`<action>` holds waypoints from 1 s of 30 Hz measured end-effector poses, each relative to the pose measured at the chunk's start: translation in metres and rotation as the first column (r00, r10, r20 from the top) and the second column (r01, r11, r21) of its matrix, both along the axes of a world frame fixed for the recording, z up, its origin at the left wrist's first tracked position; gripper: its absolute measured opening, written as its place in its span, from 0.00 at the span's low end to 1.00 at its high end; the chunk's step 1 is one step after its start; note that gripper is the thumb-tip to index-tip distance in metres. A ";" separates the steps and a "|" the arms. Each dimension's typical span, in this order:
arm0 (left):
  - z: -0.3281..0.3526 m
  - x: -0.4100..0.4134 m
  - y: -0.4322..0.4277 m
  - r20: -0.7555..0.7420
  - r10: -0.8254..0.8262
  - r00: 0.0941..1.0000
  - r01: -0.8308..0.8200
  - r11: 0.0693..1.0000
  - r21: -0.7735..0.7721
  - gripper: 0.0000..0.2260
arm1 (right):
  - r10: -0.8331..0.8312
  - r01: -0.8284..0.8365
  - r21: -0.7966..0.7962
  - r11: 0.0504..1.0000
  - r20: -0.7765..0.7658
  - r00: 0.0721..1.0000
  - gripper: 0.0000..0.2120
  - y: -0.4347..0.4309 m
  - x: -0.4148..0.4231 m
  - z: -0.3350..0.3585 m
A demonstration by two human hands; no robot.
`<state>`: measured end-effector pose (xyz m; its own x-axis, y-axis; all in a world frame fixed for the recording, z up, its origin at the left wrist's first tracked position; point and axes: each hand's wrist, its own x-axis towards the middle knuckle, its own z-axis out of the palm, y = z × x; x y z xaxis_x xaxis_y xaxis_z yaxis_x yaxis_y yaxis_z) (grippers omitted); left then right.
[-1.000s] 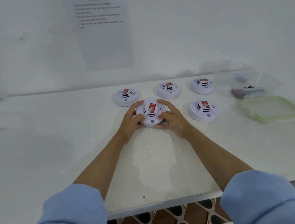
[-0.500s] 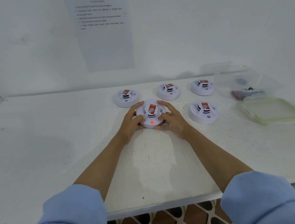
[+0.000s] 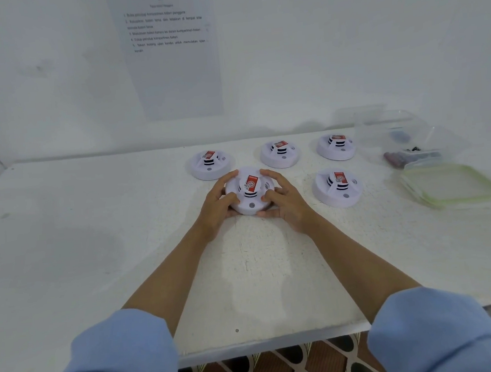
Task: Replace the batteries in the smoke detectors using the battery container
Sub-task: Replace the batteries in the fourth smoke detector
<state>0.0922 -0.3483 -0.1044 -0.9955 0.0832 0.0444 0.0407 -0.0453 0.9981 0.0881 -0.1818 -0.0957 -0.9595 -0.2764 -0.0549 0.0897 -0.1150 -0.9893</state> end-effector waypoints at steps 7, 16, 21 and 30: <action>0.000 0.003 0.002 -0.064 0.046 0.997 -0.049 0.997 -0.054 0.19 | -0.074 0.092 0.126 0.988 -0.139 0.987 0.23 -0.004 0.002 -0.003; -0.005 0.004 0.002 -0.168 0.078 0.983 -0.113 0.971 -0.211 0.21 | -0.124 0.207 0.278 0.938 -0.288 0.950 0.23 -0.007 0.001 -0.009; -0.007 0.006 0.006 -0.240 0.086 0.967 -0.181 0.894 -0.410 0.22 | -0.109 0.256 0.390 0.885 -0.361 0.926 0.24 -0.001 0.000 -0.007; -0.007 0.008 0.011 -0.265 0.044 0.963 -0.187 0.819 -0.542 0.20 | -0.065 0.245 0.558 0.793 -0.322 0.945 0.32 0.004 -0.018 -0.033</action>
<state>0.0999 -0.3369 -0.1119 -0.9660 0.0495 0.2536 0.2400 0.5356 0.8096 0.0701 -0.1780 -0.1288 -0.9860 -0.1232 0.1123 -0.1596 0.5025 -0.8497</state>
